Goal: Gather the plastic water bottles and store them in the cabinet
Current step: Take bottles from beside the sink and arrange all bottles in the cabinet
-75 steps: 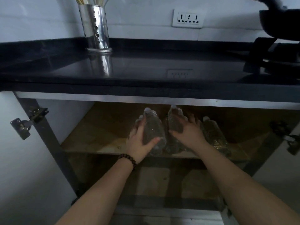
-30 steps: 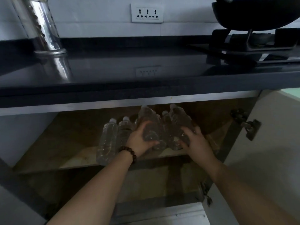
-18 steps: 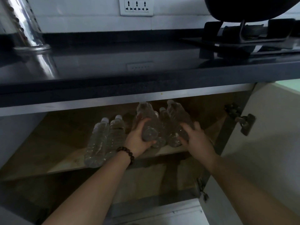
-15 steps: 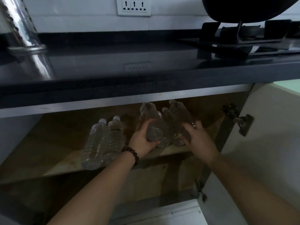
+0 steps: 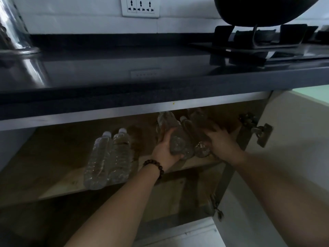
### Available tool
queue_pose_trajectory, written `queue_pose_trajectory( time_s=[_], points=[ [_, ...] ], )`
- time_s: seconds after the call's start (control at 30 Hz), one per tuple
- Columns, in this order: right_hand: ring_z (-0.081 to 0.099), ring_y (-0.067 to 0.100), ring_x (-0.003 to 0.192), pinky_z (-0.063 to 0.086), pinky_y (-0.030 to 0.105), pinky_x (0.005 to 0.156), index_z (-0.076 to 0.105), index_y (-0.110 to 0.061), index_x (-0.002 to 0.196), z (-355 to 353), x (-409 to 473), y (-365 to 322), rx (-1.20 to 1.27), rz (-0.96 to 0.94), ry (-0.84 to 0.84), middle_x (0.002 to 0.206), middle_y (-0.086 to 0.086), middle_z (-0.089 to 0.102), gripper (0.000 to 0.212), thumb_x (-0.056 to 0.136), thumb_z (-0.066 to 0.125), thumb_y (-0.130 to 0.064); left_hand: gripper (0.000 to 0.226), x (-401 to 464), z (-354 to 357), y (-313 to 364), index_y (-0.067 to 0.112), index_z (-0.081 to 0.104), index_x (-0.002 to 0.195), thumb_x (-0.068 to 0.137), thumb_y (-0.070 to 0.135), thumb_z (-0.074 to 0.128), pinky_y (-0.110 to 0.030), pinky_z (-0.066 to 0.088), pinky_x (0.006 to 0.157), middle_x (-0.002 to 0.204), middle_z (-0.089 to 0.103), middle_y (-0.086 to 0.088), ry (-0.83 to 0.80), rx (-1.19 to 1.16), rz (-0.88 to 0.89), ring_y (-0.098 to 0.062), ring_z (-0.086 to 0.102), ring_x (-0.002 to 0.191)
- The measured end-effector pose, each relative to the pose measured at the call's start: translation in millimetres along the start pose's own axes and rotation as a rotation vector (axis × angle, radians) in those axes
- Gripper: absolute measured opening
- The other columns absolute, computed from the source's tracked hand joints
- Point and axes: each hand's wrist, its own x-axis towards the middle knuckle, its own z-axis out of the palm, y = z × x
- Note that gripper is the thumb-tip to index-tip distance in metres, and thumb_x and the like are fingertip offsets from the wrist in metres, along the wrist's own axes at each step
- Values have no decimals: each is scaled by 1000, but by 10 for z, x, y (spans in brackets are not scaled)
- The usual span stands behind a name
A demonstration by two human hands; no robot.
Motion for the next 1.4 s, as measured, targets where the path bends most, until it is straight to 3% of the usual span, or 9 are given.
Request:
queue_pose_trajectory(
  time_s=[0.1, 0.27, 0.43, 0.57, 0.8, 0.97, 1.13, 1.3, 1.4],
  points=[
    [24, 34, 140, 28, 49, 114, 30, -41, 145, -49, 47, 1, 36, -12, -2, 160, 1, 15, 56, 95, 51, -27, 101, 17, 5, 8, 46, 11, 146, 74, 30, 80, -30, 32, 106, 154, 28, -4, 1, -5, 8, -27, 41, 134],
    [17, 27, 146, 26, 43, 116, 20, -26, 151, 326, -682, -302, 351, 123, 514, 160, 4, 11, 68, 93, 55, -33, 102, 29, 31, -33, 52, 11, 142, 72, 30, 82, -32, 32, 107, 158, 16, 0, 20, -1, 34, -26, 34, 139],
    [-21, 24, 146, 3, 42, 121, -20, -16, 149, 995, -798, -457, 560, 323, 285, 156, 7, -31, 103, 88, 53, -55, 107, 26, 45, -108, 48, 10, 146, 71, 28, 83, -36, 34, 111, 161, 3, 7, 37, 32, 59, -24, 33, 139],
    [-24, 29, 143, -9, 39, 117, -20, -14, 149, 1010, -630, -473, 570, 382, 232, 152, 9, -37, 102, 89, 49, -58, 108, 38, 38, -122, 51, 8, 144, 70, 30, 84, -42, 39, 110, 157, 23, 0, 17, 1, 44, -23, 42, 134],
    [-23, 28, 144, -2, 44, 120, -21, -23, 149, 909, -583, -302, 541, 293, 115, 154, 5, -35, 99, 90, 51, -54, 107, 34, 13, -109, 50, 9, 145, 72, 27, 83, -33, 34, 108, 158, 13, 4, 9, -1, 73, -22, 36, 137],
    [-24, 24, 143, -3, 41, 120, -21, -19, 150, 883, -683, -491, 413, 218, 186, 155, 7, -31, 96, 91, 47, -54, 111, 26, -45, -124, 62, -3, 137, 72, 33, 82, -31, 32, 111, 162, 4, -1, -42, 11, 95, -22, 37, 138],
    [-26, 25, 142, -5, 43, 120, -21, -14, 149, 903, -542, -619, 376, 198, 87, 152, 8, -35, 96, 91, 40, -61, 122, -71, -97, -263, 58, -19, 138, 73, 32, 82, -34, 30, 115, 159, -26, -1, -14, 163, 108, -19, 20, 144],
    [-21, 24, 145, -12, 37, 118, -18, -15, 150, 820, -548, -668, 342, 119, 164, 156, 11, -29, 92, 93, 40, -57, 113, -117, -79, -385, 49, -4, 148, 77, 19, 79, -36, 37, 110, 157, 29, -3, 41, 97, 33, -23, 44, 134],
    [-27, 21, 144, -15, 37, 116, -25, -27, 148, 805, -555, -737, 252, -42, 233, 155, 8, -33, 90, 93, 42, -53, 103, -56, -31, -331, 40, -1, 152, 84, 19, 73, -26, 38, 99, 149, 43, -6, 43, 110, -18, -25, 51, 128]
  ],
)
